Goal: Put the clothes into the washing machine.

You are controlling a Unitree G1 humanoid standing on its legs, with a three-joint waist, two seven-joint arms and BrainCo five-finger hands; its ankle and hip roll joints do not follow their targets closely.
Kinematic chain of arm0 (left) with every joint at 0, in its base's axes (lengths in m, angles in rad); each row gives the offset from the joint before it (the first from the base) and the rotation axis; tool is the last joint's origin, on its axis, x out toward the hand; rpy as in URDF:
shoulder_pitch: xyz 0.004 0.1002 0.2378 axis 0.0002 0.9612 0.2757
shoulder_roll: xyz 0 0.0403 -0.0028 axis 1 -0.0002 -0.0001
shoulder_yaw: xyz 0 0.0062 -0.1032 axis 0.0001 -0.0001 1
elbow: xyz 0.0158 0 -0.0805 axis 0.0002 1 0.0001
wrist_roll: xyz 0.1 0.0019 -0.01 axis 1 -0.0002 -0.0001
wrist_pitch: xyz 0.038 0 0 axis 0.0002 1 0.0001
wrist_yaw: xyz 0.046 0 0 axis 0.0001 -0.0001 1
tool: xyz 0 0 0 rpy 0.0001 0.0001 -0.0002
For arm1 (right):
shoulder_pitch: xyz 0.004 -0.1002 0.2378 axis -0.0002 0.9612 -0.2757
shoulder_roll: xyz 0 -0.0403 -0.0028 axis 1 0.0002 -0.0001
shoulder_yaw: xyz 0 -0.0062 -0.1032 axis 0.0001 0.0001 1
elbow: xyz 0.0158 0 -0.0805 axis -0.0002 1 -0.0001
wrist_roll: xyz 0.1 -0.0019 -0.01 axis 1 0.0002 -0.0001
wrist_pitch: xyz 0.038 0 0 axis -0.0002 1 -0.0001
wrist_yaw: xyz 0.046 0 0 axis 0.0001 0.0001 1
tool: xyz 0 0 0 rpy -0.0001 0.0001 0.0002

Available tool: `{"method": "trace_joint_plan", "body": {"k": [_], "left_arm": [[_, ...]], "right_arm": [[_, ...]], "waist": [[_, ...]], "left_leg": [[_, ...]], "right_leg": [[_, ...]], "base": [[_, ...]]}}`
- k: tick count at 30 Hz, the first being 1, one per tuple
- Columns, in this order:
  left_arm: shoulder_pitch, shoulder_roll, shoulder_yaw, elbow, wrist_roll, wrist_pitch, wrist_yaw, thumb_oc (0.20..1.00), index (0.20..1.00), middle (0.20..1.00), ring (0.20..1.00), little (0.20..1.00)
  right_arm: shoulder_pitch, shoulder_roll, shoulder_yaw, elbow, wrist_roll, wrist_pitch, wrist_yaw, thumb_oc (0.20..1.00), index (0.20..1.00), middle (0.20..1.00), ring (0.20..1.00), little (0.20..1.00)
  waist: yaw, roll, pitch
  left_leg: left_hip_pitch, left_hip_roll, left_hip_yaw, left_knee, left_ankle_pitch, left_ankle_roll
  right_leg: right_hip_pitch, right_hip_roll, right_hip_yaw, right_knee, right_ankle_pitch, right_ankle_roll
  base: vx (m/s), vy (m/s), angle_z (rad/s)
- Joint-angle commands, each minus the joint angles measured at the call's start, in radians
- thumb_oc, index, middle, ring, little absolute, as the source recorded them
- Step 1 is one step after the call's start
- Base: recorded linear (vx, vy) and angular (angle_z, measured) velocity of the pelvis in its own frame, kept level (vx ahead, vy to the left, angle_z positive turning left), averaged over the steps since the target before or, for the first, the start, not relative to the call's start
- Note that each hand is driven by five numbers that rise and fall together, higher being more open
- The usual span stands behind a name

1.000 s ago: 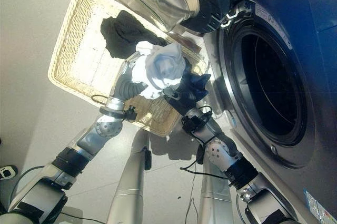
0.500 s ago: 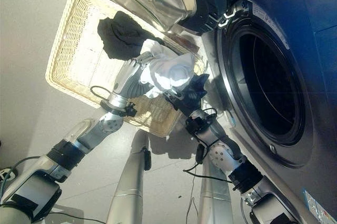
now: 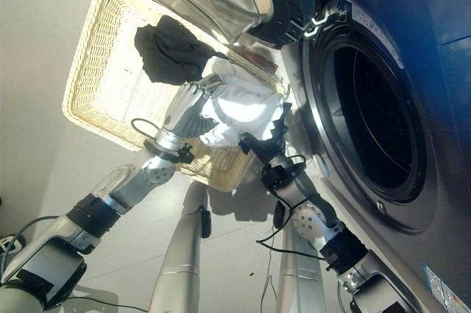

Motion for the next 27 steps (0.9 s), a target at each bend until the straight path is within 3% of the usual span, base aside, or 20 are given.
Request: {"method": "trace_joint_plan", "body": {"k": [1,2,3,6,10,16,22,27], "left_arm": [[-0.005,0.005,-0.019,-0.067,0.012,-0.016,0.006,0.2,0.2,0.2,0.2,0.2],[-0.004,0.005,-0.018,-0.067,0.004,-0.015,0.003,0.369,0.369,0.369,0.369,0.369],[0.003,-0.002,-0.011,-0.069,-0.021,-0.013,0.0,1.0,1.0,1.0,1.0,1.0],[0.022,-0.02,0.006,-0.071,-0.114,-0.021,0.016,1.0,1.0,1.0,1.0,1.0],[0.078,-0.092,0.069,-0.069,-0.26,-0.12,0.098,1.0,1.0,1.0,1.0,1.0],[0.14,-0.182,0.151,-0.107,-0.3,-0.241,0.208,1.0,1.0,1.0,1.0,1.0],[0.167,-0.222,0.194,-0.14,-0.256,-0.294,0.249,1.0,1.0,1.0,1.0,1.0],[0.166,-0.226,0.209,-0.122,-0.265,-0.285,0.263,1.0,1.0,1.0,1.0,1.0]], "right_arm": [[-0.043,0.044,-0.004,-0.184,-0.029,-0.078,0.018,0.2,0.2,0.2,0.2,0.2],[-0.043,0.043,-0.006,-0.184,-0.028,-0.078,0.019,0.2,0.2,0.2,0.2,0.2],[-0.042,0.045,-0.01,-0.186,-0.027,-0.077,0.018,0.2,0.2,0.2,0.2,0.2],[-0.04,0.056,-0.015,-0.181,-0.035,-0.08,0.028,0.2,0.2,0.2,0.2,0.2],[-0.035,0.083,-0.021,-0.174,-0.053,-0.09,0.024,0.2,0.2,0.2,0.2,0.2],[-0.039,0.13,-0.042,-0.187,-0.076,-0.087,-0.011,0.2,0.2,0.2,0.2,0.2],[-0.043,0.155,-0.067,-0.194,-0.09,-0.082,-0.038,0.2,0.2,0.2,0.2,0.2],[-0.044,0.158,-0.092,-0.179,-0.09,-0.12,-0.042,0.2,0.2,0.2,0.2,0.2]], "waist": [[-0.019,-0.018,-0.01],[-0.019,-0.018,-0.01],[-0.018,-0.018,-0.01],[-0.017,-0.018,-0.01],[-0.011,-0.019,-0.01],[0.002,-0.023,-0.01],[0.008,-0.024,-0.01],[0.008,-0.025,-0.01]], "left_leg": [[0.004,-0.097,0.065,0.099,-0.104,0.061],[0.005,-0.097,0.065,0.099,-0.104,0.061],[0.007,-0.098,0.063,0.097,-0.104,0.061],[0.006,-0.099,0.059,0.098,-0.104,0.061],[0.004,-0.1,0.055,0.096,-0.104,0.064],[-0.002,-0.11,0.041,0.098,-0.105,0.066],[-0.001,-0.115,0.037,0.101,-0.106,0.067],[0.001,-0.116,0.039,0.106,-0.107,0.066]], "right_leg": [[0.093,0.058,-0.07,-0.359,0.292,0.097],[0.094,0.058,-0.07,-0.358,0.292,0.097],[0.095,0.058,-0.07,-0.36,0.292,0.098],[0.095,0.058,-0.067,-0.361,0.294,0.098],[0.093,0.059,-0.069,-0.357,0.29,0.097],[0.09,0.061,-0.075,-0.353,0.286,0.094],[0.092,0.063,-0.08,-0.347,0.281,0.089],[0.095,0.064,-0.08,-0.342,0.28,0.089]], "base": [[0.0,0.0,0.0],[0.0,0.0,0.0],[0.0,0.0,0.0],[0.0,0.0,0.0],[0.0,0.0,0.0],[0.0,-0.031,0.01],[0.0,0.0,0.0],[0.0,0.0,0.0]]}}
